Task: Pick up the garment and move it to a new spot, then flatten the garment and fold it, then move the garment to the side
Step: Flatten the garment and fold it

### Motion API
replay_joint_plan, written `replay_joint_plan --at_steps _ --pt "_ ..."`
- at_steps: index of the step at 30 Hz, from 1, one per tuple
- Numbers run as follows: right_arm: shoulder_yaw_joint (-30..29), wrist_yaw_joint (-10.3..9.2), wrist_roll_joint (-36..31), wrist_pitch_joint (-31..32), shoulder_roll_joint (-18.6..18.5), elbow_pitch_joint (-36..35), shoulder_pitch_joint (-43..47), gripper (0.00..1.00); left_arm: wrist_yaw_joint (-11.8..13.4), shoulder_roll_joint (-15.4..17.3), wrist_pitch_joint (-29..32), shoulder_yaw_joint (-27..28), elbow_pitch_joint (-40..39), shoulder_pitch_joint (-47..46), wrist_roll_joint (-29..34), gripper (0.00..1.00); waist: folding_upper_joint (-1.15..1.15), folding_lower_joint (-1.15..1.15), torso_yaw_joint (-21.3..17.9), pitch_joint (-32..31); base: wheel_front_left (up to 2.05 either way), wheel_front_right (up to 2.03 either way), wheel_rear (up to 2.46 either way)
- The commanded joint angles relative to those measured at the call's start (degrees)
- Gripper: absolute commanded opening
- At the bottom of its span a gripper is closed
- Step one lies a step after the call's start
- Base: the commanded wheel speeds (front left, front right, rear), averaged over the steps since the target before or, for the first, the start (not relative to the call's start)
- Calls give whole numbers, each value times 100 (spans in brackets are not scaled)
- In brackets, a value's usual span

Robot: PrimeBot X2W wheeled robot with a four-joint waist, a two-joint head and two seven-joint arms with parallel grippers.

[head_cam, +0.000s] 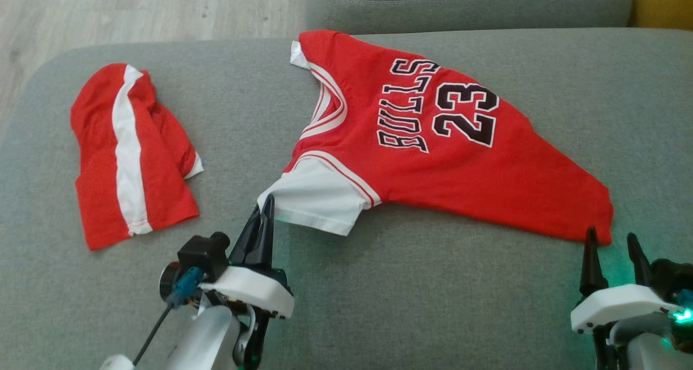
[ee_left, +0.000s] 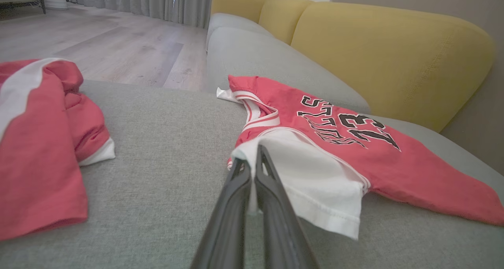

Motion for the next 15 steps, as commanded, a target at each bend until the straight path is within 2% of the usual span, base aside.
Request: replay_joint_plan --at_steps 1,7,15 --pt "76 39 39 -12 -44 -44 -195 100 15 103 -60 213 -179 3 35 0 0 0 24 -14 0 0 0" --pt "-101 39 249 61 -44 833 -543 100 -15 92 -76 184 -320 132 101 0 0 0 88 -27 0 0 0" --pt "33 39 465 -67 -44 1654 -854 100 -30 74 -81 155 -383 216 150 0 0 0 81 -61 0 0 0"
